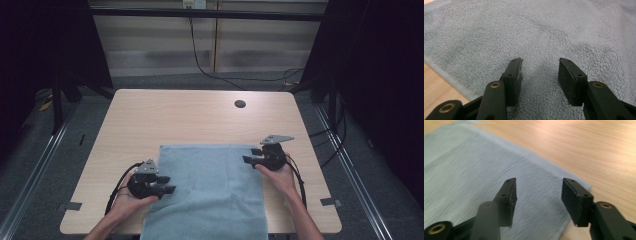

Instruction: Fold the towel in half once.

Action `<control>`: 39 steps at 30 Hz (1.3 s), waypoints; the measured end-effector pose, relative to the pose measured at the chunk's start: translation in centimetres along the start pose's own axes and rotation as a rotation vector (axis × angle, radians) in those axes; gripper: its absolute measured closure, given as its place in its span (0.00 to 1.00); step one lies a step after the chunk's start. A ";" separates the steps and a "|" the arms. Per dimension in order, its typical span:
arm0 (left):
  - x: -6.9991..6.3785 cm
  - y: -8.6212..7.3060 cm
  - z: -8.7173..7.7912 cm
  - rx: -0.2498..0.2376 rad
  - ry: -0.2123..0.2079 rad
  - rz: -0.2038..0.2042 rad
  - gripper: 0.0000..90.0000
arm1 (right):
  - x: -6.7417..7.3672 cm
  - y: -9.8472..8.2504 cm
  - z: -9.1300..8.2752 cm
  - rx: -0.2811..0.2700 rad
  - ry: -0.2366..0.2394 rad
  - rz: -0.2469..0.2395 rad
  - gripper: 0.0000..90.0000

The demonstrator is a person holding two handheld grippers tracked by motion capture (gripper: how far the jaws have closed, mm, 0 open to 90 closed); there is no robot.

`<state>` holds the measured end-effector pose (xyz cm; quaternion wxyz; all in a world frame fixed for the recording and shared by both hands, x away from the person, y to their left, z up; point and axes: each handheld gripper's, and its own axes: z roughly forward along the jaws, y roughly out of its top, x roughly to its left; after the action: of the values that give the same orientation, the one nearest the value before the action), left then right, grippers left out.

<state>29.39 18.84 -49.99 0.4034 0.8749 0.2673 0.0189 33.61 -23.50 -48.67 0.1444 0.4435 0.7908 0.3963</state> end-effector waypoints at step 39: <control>9.1 3.1 1.3 -0.086 0.202 -0.174 0.43 | 1.2 -1.2 2.0 0.037 0.001 -0.048 0.92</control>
<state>38.94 20.67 -50.34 0.4118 0.8240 0.3802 0.0834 33.40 -21.91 -50.75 0.1450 0.4268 0.8084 0.3785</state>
